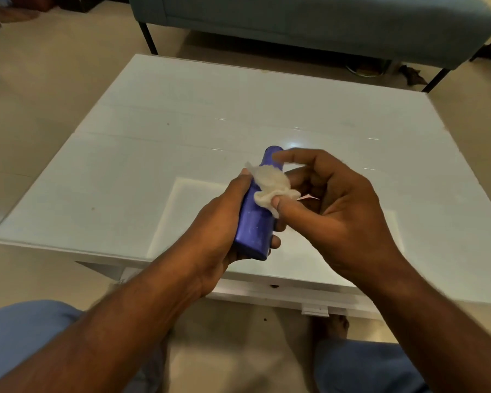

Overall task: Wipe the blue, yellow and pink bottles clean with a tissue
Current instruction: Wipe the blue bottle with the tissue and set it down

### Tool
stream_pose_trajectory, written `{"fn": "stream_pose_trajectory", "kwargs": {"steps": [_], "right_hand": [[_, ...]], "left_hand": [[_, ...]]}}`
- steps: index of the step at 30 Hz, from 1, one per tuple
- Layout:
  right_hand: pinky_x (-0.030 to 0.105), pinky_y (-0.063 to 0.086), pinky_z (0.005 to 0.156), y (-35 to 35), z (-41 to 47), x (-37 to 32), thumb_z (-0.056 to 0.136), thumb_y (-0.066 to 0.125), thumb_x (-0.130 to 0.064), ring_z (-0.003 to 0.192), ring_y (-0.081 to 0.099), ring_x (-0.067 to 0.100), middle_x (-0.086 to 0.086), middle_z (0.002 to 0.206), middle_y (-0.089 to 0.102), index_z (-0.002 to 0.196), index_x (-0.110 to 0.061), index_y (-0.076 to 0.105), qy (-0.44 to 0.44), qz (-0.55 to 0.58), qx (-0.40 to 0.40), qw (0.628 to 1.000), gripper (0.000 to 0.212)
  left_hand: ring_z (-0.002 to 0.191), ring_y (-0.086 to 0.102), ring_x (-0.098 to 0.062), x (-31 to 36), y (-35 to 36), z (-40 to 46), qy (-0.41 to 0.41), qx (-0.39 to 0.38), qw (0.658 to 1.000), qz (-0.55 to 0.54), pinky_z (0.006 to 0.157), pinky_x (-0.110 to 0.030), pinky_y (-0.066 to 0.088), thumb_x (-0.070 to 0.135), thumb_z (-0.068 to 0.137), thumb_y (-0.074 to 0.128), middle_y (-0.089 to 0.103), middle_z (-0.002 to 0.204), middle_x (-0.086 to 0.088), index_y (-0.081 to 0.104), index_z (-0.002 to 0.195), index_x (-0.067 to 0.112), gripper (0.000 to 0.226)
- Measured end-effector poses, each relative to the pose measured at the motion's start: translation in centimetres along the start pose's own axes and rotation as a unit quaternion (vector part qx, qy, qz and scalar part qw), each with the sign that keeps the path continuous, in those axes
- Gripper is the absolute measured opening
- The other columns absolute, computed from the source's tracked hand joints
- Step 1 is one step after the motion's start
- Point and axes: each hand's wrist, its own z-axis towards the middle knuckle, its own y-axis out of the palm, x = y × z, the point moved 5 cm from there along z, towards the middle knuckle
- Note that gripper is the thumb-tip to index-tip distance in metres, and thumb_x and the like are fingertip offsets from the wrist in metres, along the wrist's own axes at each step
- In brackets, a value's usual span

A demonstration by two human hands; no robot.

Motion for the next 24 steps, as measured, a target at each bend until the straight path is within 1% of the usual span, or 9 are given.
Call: {"fn": "stream_pose_trajectory", "kwargs": {"steps": [2,6,10,14,16,18,20,22,24], "right_hand": [[0.021,0.06,0.072,-0.5,0.3,0.1,0.095,0.076,-0.014,0.09,0.074,0.019,-0.006,0.096,0.075,0.116,-0.019,0.072,0.004,-0.016,0.035,0.999,0.023],[0.027,0.061,0.075,-1.3,0.6,0.7,0.097,0.075,-0.016,0.089,0.074,0.02,0.0,0.099,0.077,0.103,-0.015,0.076,0.032,-0.031,0.086,0.995,0.007],[0.025,0.061,0.078,-0.5,0.3,0.6,0.098,0.072,-0.004,0.09,0.076,0.02,0.004,0.103,0.078,0.105,-0.012,0.078,0.018,-0.017,0.061,0.998,0.013],[0.01,0.055,0.081,-0.8,0.4,0.4,0.1,0.065,-0.006,0.101,0.071,0.006,0.003,0.115,0.074,0.116,-0.013,0.077,0.024,-0.057,0.105,0.993,0.021],[0.008,0.054,0.08,-0.6,0.3,0.0,0.1,0.066,-0.009,0.103,0.07,0.003,0.002,0.117,0.072,0.115,-0.014,0.077,0.011,-0.049,0.087,0.995,0.019],[0.013,0.056,0.074,0.2,-0.1,-0.5,0.098,0.068,-0.016,0.097,0.073,0.008,-0.001,0.106,0.073,0.102,-0.012,0.081,-0.014,-0.031,0.035,0.999,0.014],[0.016,0.056,0.072,0.9,-0.5,-0.8,0.096,0.068,-0.025,0.09,0.074,0.014,-0.002,0.095,0.075,0.09,-0.013,0.082,-0.033,-0.041,0.011,0.999,0.019],[0.015,0.056,0.073,0.6,-0.3,-0.5,0.101,0.067,-0.024,0.088,0.073,0.013,-0.003,0.095,0.075,0.091,-0.016,0.08,-0.02,-0.05,0.047,0.997,0.019],[0.014,0.057,0.078,-0.2,0.1,0.0,0.102,0.066,-0.021,0.096,0.072,0.008,-0.002,0.107,0.074,0.105,-0.017,0.078,0.009,-0.054,0.091,0.994,0.013]], "left_hand": [[0.057,0.071,-0.021,0.0,0.0,0.0,-0.003,-0.019,1.0,0.01,0.054,-0.029,0.061,0.056,0.097,0.034,0.075,0.075,-0.011,0.064,0.11,0.01,0.056],[0.066,0.072,-0.024,-0.1,0.0,-0.1,-0.007,-0.037,0.999,0.02,0.06,-0.031,0.061,0.061,0.086,0.044,0.075,0.089,-0.015,0.061,0.126,0.009,0.068],[0.066,0.073,-0.024,-0.3,-0.5,0.0,-0.001,-0.01,0.999,0.038,0.059,-0.032,0.06,0.062,0.096,0.037,0.077,0.091,-0.014,0.064,0.122,0.012,0.062],[0.066,0.072,-0.024,-0.5,-0.2,0.1,-0.019,-0.034,0.999,0.014,0.059,-0.031,0.06,0.062,0.085,0.044,0.075,0.091,-0.016,0.06,0.127,0.009,0.07],[0.063,0.072,-0.023,-0.4,-0.2,0.3,-0.006,-0.03,0.999,0.009,0.057,-0.031,0.06,0.062,0.081,0.045,0.076,0.086,-0.014,0.065,0.118,0.012,0.066],[0.057,0.072,-0.021,-0.3,-0.6,0.4,0.017,-0.002,0.999,0.034,0.051,-0.029,0.059,0.062,0.09,0.041,0.077,0.075,-0.01,0.073,0.096,0.018,0.054],[0.05,0.07,-0.019,-0.4,-0.7,0.4,0.009,0.007,0.999,0.03,0.046,-0.027,0.058,0.059,0.095,0.038,0.075,0.065,-0.007,0.076,0.081,0.019,0.057],[0.055,0.072,-0.021,-0.6,-0.7,0.6,0.011,-0.004,0.999,0.035,0.05,-0.028,0.059,0.062,0.089,0.04,0.076,0.072,-0.008,0.071,0.096,0.018,0.055],[0.06,0.072,-0.023,-0.7,-0.3,0.4,-0.003,-0.032,0.999,0.022,0.054,-0.03,0.06,0.062,0.079,0.046,0.077,0.081,-0.011,0.065,0.112,0.014,0.062]]}}
